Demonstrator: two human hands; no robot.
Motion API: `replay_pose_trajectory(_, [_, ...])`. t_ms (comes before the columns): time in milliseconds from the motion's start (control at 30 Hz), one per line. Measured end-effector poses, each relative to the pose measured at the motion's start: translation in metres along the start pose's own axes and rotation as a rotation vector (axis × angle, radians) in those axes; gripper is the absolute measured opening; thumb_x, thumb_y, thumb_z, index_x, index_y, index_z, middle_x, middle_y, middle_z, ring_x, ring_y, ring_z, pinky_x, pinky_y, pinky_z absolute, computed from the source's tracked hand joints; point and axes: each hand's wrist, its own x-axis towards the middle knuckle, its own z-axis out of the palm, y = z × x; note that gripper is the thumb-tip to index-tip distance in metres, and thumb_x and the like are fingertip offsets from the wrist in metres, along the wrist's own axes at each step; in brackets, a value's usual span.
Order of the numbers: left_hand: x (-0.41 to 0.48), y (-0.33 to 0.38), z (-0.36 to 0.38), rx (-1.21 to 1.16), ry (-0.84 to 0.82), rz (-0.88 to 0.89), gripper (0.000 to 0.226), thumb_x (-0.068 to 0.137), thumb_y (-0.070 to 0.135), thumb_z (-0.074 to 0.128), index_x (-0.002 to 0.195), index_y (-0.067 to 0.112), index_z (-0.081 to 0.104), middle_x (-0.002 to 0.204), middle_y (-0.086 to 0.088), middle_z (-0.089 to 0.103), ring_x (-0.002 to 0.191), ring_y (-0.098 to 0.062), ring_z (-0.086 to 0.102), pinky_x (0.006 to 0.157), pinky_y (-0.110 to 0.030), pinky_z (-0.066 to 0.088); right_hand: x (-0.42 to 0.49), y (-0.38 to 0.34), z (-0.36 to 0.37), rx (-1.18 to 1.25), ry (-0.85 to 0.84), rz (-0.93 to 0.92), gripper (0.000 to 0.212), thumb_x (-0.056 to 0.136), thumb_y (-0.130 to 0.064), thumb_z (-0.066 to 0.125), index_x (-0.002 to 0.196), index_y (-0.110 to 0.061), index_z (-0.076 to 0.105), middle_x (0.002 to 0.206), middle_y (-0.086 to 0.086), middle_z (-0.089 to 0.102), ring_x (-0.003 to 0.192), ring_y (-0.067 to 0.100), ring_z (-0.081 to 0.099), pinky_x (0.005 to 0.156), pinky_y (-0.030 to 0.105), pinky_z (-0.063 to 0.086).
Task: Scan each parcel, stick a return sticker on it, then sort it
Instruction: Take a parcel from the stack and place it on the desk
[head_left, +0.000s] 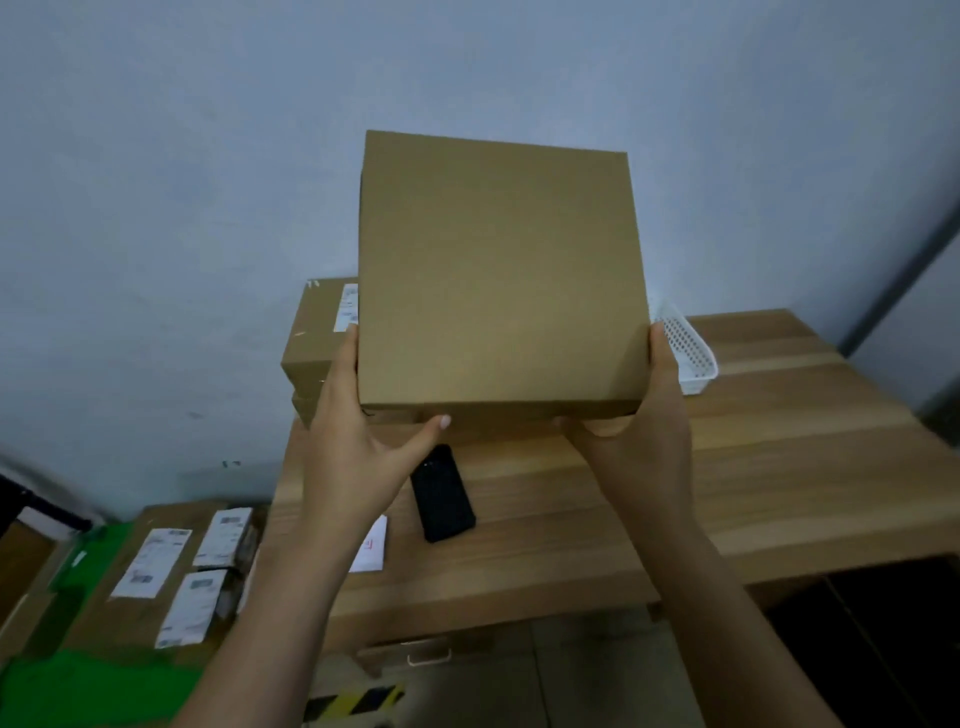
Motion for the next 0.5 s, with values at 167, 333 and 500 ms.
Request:
replay_pose_trajectory(167, [-0.013,0.003,0.033,-0.034,-0.098,-0.014,0.108,0.065,0.039,0.087,0.151,0.027,0.022,0.145,0.008,0.043,0.132,-0.008,0.04,0.106,-0.038,0.042,-0.013,0.031,-0.023,-0.052,0.065,0.062,0.12,0.065,-0.027,0.089,0.154,-0.02,0.009,0.15,0.0,0.036,0.136,0.017,0.038,0.102,0.036,0.043])
replay_pose_trajectory(333, [-0.023,0.005,0.058,-0.055,-0.194,-0.023,0.11,0.066,0.037,0.086,0.152,0.026,0.019,0.149,0.009,0.038,0.135,-0.008,0.036,0.108,-0.036,0.039,-0.025,0.053,-0.038,-0.122,0.085,0.139,0.123,0.062,-0.031,0.091,0.154,-0.02,0.009,0.149,-0.002,0.037,0.133,0.011,0.036,0.097,0.025,0.037])
replay_pose_trajectory(500, [-0.045,-0.005,0.083,-0.109,-0.283,-0.096,0.11,0.065,0.037,0.087,0.151,0.028,0.019,0.144,0.015,0.039,0.129,-0.005,0.04,0.105,-0.036,0.041,-0.042,0.079,-0.051,-0.216,0.06,0.205,0.124,0.063,-0.034,0.09,0.155,-0.013,0.009,0.154,0.003,0.032,0.138,0.015,0.032,0.101,0.022,0.031])
